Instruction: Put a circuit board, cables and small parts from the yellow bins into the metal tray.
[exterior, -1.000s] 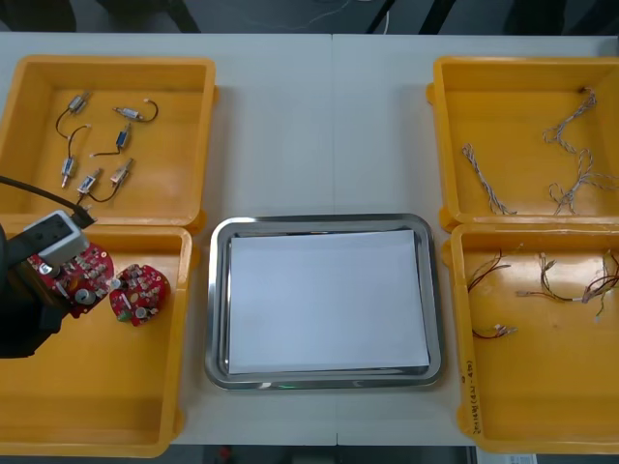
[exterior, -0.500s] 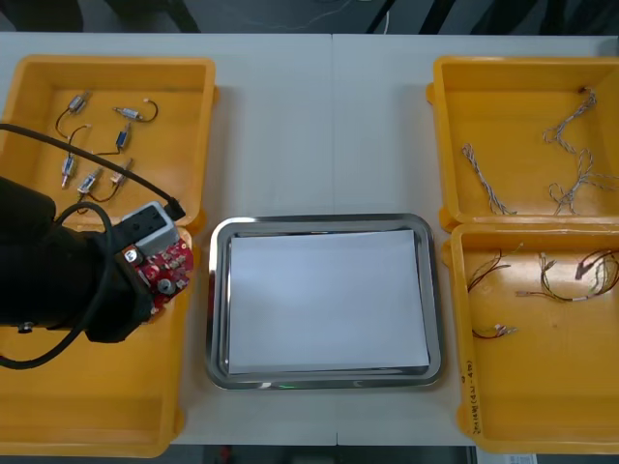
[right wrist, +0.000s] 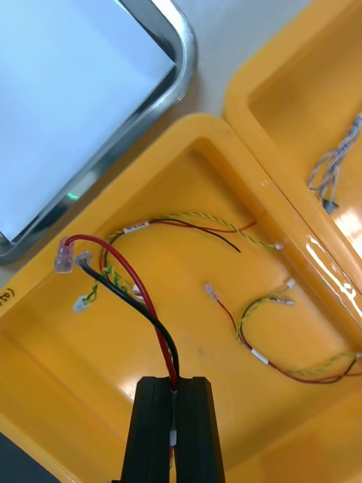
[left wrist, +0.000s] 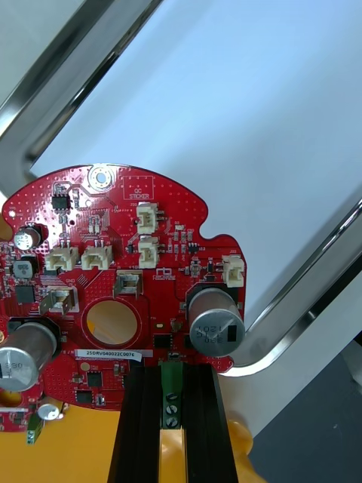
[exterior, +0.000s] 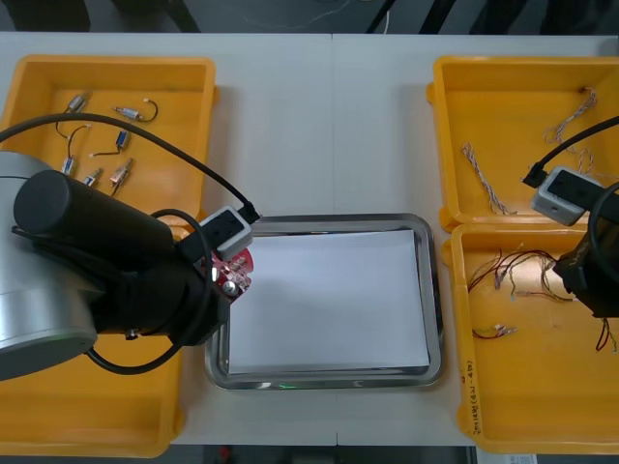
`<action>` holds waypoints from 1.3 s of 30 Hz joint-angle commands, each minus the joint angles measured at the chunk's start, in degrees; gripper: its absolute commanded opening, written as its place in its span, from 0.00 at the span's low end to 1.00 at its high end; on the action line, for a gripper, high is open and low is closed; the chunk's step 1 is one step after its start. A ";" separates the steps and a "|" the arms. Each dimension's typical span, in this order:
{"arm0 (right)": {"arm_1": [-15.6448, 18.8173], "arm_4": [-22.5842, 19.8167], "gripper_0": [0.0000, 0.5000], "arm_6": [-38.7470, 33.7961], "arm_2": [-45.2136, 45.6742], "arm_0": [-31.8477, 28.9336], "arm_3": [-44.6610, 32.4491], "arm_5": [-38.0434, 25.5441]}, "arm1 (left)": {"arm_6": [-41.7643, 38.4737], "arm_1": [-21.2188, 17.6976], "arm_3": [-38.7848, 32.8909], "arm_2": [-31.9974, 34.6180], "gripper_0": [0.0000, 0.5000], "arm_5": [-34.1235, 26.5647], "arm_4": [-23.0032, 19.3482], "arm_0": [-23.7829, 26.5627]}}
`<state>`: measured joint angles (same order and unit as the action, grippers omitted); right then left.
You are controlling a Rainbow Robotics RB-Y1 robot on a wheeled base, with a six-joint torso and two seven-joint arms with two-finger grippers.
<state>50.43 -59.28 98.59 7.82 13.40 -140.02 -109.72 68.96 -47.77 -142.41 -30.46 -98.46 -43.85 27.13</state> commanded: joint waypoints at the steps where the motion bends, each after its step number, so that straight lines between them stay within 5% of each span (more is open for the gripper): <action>1: 2.31 -0.75 0.00 -2.09 -4.83 4.44 -1.65 -0.28 | -13.15 2.85 -0.59 -5.58 0.00 -0.94 3.16 4.51; 14: 2.31 2.68 0.00 -2.70 -18.10 12.70 -1.65 -0.28 | -21.58 3.29 7.76 -19.29 0.00 6.53 12.83 5.91; 39: 2.31 4.88 0.00 -3.67 -23.46 16.13 -0.60 -0.28 | -31.08 1.45 14.70 -33.17 0.00 21.38 19.33 6.00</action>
<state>50.49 -54.83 97.29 -14.72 27.71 -140.03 -109.79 44.72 -45.45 -128.08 -62.17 -78.94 -25.21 31.38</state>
